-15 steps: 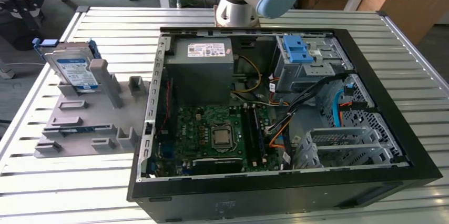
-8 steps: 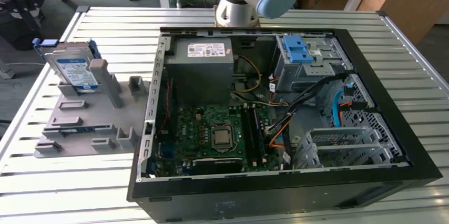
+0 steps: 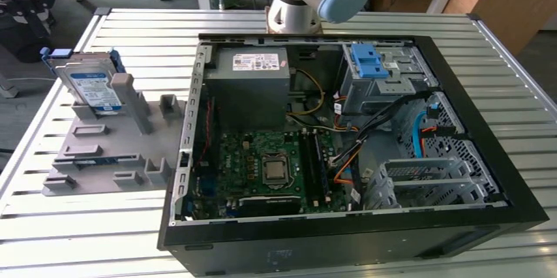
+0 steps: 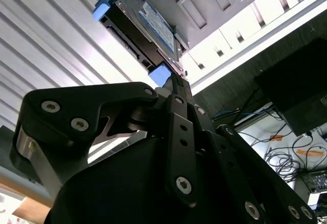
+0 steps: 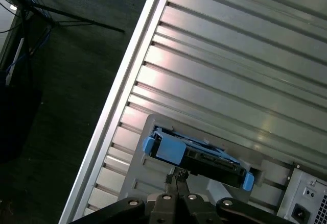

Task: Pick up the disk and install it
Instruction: 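Pick up the disk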

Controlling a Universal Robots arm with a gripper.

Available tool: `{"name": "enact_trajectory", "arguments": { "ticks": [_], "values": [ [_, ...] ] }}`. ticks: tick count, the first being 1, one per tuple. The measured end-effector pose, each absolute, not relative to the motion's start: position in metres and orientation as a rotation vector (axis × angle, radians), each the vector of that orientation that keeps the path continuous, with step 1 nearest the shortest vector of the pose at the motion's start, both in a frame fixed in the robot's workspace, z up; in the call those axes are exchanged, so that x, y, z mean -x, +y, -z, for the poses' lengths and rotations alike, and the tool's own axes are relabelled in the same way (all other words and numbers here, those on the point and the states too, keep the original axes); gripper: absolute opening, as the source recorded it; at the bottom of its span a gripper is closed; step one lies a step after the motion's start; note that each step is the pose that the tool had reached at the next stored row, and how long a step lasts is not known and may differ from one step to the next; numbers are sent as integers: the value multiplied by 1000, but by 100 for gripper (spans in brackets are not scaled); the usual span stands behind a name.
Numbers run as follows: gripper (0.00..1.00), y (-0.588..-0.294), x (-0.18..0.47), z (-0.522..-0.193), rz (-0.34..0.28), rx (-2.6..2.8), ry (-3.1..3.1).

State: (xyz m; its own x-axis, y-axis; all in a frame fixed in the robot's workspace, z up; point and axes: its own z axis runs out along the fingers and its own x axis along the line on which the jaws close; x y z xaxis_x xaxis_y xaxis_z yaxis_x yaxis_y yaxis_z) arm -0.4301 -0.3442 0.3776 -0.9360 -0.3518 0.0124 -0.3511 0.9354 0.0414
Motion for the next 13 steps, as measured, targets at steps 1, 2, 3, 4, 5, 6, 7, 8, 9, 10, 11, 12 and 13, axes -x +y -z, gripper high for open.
{"name": "enact_trajectory", "arguments": {
  "ticks": [1, 2, 3, 4, 5, 6, 7, 8, 9, 10, 11, 12, 13],
  "values": [
    [11, -344, 430, -378, 60, -567, -3069],
    [11, -344, 430, -378, 60, -575, -3068],
    [11, -344, 430, -378, 60, -582, -3066],
    [11, -344, 430, -378, 60, -589, -3065],
    [11, -344, 430, -378, 60, -593, -3064],
    [11, -344, 430, -378, 60, -596, -3063],
    [11, -344, 430, -378, 60, -596, -3063],
    [11, -344, 430, -378, 60, -597, -3063],
    [11, -344, 430, -378, 60, -597, -3063],
    [11, -344, 430, -378, 60, -597, -3063],
    [11, -344, 430, -378, 60, -597, -3063],
    [11, -344, 430, -378, 60, -597, -3063],
    [11, -344, 430, -378, 60, -597, -3063]
  ]
}}
